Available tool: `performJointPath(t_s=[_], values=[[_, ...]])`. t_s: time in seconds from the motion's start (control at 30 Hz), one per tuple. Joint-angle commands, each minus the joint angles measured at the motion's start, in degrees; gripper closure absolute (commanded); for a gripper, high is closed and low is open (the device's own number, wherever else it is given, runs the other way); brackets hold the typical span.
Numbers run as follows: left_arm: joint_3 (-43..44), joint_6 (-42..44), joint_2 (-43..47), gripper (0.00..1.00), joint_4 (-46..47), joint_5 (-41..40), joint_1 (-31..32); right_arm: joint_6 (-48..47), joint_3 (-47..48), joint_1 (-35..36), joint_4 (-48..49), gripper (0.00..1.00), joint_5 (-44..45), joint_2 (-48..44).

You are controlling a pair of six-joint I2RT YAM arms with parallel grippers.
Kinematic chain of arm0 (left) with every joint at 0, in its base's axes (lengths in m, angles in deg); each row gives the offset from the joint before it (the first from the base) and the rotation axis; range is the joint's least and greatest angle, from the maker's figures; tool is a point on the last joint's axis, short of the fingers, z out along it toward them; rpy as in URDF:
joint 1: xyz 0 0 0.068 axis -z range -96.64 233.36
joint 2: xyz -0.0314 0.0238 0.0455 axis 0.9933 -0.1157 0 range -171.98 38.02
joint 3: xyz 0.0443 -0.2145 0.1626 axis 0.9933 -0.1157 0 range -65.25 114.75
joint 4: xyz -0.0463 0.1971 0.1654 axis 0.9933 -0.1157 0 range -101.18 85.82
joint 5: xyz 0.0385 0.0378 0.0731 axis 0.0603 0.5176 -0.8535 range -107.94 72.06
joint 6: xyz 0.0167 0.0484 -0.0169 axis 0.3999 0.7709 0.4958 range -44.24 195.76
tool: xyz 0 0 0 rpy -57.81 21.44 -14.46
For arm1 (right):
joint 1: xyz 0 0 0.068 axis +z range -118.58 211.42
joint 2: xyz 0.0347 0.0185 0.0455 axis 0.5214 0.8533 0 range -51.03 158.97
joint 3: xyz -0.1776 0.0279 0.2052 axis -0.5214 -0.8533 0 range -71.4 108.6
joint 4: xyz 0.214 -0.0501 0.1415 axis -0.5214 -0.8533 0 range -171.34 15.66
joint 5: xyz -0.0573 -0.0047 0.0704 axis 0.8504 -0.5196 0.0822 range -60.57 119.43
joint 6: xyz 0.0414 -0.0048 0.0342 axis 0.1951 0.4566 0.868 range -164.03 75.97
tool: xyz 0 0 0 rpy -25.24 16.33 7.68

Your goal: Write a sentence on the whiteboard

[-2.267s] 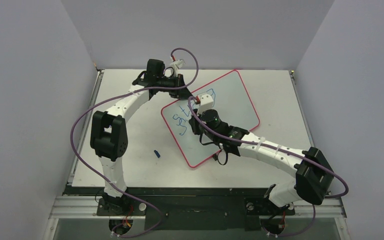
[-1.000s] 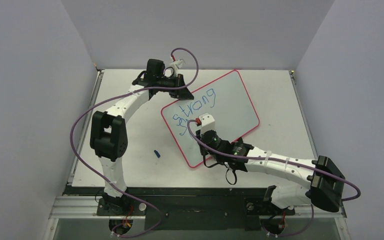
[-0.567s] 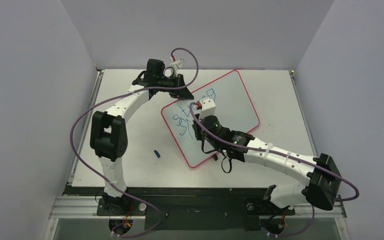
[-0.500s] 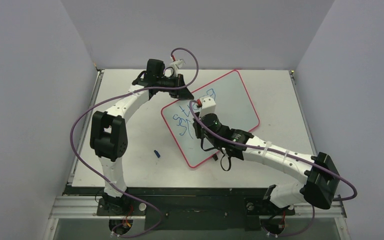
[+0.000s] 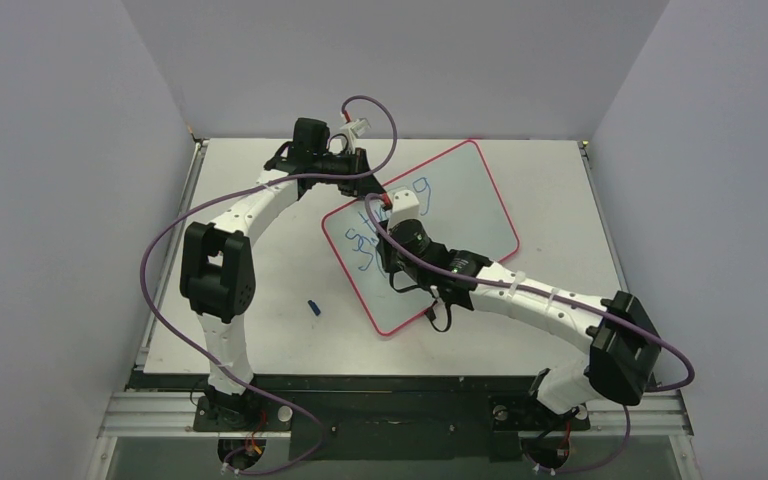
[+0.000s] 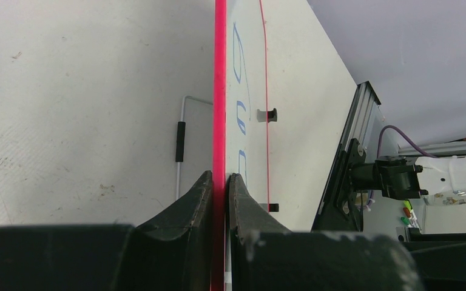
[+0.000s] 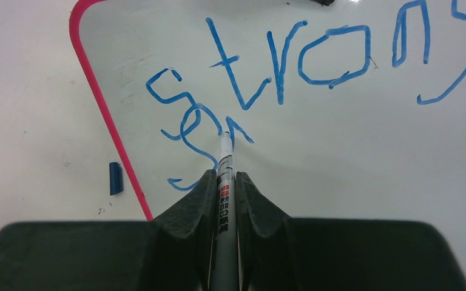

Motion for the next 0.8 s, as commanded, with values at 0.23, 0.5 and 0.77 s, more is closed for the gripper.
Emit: performJointPath(t_s=[0.23, 0.5, 0.77], values=[[0.61, 3.8, 2.78, 1.0, 0.92, 0.01, 0.71, 0.08, 1.37, -2.24, 3.41, 1.0, 0.13, 1.6], [0.72, 3.8, 2.69, 1.0, 0.9, 0.07, 0.71, 0.88, -2.29, -3.33, 3.12, 1.0, 0.68, 0.32], [0.71, 3.78, 2.56, 1.0, 0.85, -0.01, 0.73, 3.14, -6.91, -3.33, 3.37, 1.0, 0.68, -0.83]])
